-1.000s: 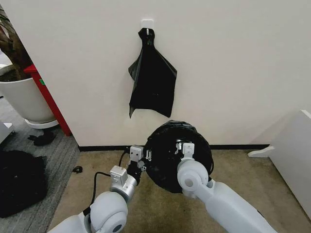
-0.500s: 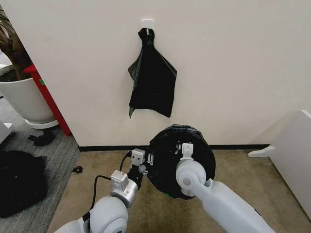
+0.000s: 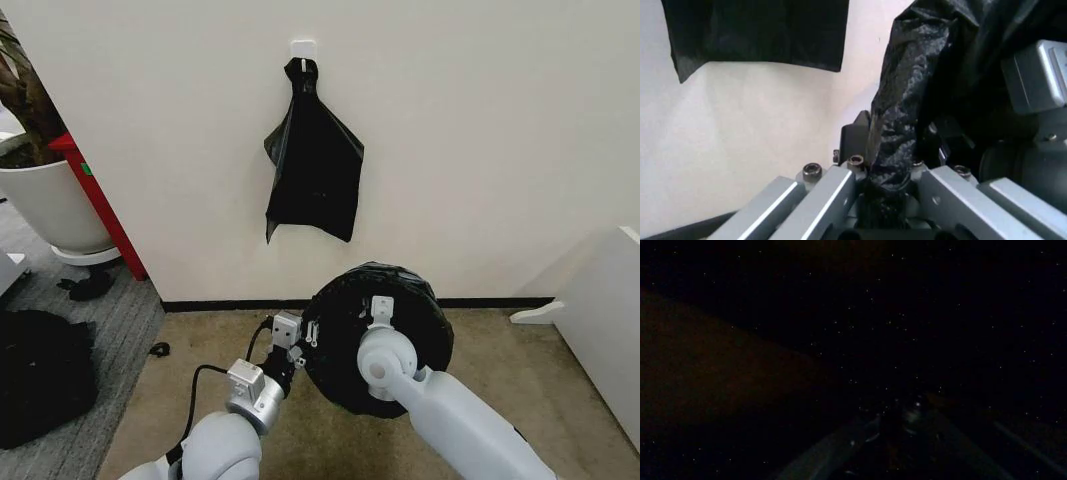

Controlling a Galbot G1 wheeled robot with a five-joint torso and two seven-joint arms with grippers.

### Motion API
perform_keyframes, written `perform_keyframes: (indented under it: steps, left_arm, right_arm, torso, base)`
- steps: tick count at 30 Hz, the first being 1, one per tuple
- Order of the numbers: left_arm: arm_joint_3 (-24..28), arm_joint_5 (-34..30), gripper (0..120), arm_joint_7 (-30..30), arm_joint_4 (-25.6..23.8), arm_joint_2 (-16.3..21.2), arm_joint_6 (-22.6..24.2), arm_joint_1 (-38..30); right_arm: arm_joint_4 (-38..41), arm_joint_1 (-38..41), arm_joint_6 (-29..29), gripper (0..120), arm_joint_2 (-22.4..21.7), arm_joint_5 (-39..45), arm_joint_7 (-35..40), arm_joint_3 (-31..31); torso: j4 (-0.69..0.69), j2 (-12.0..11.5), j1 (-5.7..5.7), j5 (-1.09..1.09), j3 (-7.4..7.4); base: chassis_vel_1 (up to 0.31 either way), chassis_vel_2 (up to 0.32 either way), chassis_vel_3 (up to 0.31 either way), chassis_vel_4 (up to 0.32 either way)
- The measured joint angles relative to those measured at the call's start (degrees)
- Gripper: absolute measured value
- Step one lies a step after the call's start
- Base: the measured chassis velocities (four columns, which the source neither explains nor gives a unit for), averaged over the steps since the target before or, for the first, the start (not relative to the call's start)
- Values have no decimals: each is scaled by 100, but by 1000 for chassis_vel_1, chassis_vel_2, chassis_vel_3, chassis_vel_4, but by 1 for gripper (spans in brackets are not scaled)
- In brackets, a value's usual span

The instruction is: Place the garbage bag over the trash bin.

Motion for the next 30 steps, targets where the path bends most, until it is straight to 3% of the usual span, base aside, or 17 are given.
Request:
perform_keyframes:
  steps: [11,20,30]
  left_arm:
    - [-154,-111,0,-79,79,-59,-15,86]
    - [-132,-452,0,-372,330,-167,94,-350]
    - [-101,-555,0,-430,321,-170,114,-456]
  right_arm:
    - [225,-22,9,0,-47,56,87,-55]
    - [728,-16,11,0,-87,220,144,-286]
    - [689,-68,-4,0,-107,432,213,-296]
  torso:
    - [0,0,0,0,0]
    - [0,0,0,0,0]
    - [0,0,0,0,0]
  base:
    - [0,0,0,0]
    - [0,0,0,0]
    - [0,0,0,0]
